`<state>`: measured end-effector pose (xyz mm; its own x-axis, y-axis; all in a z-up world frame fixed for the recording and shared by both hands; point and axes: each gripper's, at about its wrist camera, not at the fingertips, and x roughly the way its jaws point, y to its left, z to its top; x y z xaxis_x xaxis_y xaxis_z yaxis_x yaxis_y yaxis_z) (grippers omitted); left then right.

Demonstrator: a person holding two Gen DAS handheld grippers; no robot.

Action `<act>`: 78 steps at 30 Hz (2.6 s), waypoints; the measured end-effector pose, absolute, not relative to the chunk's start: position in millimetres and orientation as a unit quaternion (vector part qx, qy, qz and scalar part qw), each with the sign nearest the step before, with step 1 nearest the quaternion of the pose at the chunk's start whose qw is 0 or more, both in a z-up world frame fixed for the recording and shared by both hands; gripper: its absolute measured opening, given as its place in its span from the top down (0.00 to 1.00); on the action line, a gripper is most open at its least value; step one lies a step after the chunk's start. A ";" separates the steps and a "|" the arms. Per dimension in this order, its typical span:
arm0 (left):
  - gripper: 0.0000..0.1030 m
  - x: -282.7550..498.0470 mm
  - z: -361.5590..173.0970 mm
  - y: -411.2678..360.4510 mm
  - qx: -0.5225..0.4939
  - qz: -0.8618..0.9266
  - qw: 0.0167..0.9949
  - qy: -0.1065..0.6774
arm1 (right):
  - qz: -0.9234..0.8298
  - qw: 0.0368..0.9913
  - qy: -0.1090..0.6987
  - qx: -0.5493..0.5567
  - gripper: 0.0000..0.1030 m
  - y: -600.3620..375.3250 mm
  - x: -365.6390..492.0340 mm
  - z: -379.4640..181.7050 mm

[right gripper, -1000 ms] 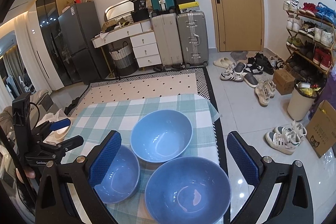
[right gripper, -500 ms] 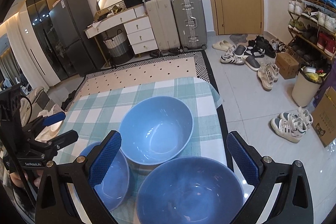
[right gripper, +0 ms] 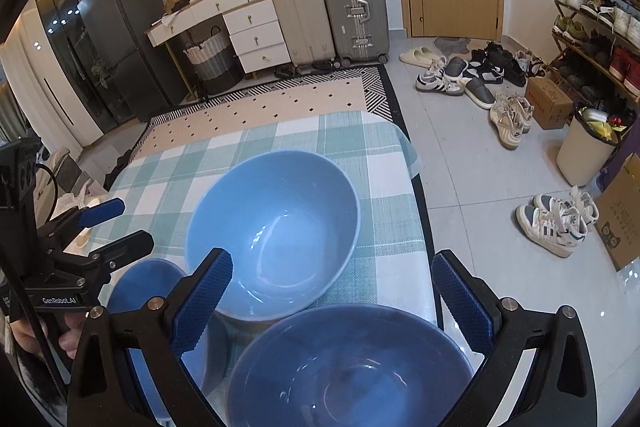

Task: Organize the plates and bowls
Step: 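Move the right gripper to the rim of the large blue bowl, then close the right gripper on the rim of the blue bowl, then lift the blue bowl with the right gripper and tilt it over another bowl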

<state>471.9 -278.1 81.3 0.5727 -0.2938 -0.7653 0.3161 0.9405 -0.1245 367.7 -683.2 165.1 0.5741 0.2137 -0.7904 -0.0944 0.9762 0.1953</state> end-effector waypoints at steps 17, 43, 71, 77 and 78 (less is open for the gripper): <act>0.36 503.5 33.1 -305.5 0.028 -0.205 0.859 0.468 | 0.107 0.857 0.499 0.071 0.29 -677.7 392.6 122.6; 0.82 503.6 29.2 -311.6 0.028 -0.211 0.856 0.470 | 0.096 0.866 0.490 0.042 0.73 -671.8 390.1 115.5; 0.82 470.4 100.5 -313.0 0.043 -0.217 0.888 0.402 | 0.084 0.893 0.440 0.036 0.73 -672.1 364.9 164.6; 0.82 449.4 125.6 -310.5 0.039 -0.221 0.894 0.389 | 0.086 0.901 0.422 0.040 0.73 -672.7 346.4 186.3; 0.82 445.3 130.0 -309.5 0.038 -0.221 0.895 0.385 | 0.087 0.903 0.419 0.040 0.73 -672.7 342.9 190.4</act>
<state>445.3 -309.5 130.0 0.6048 -0.3672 -0.7067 0.4255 0.8991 -0.1031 342.9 -672.7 190.4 0.6333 0.1909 -0.7500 -0.1230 0.9816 0.1459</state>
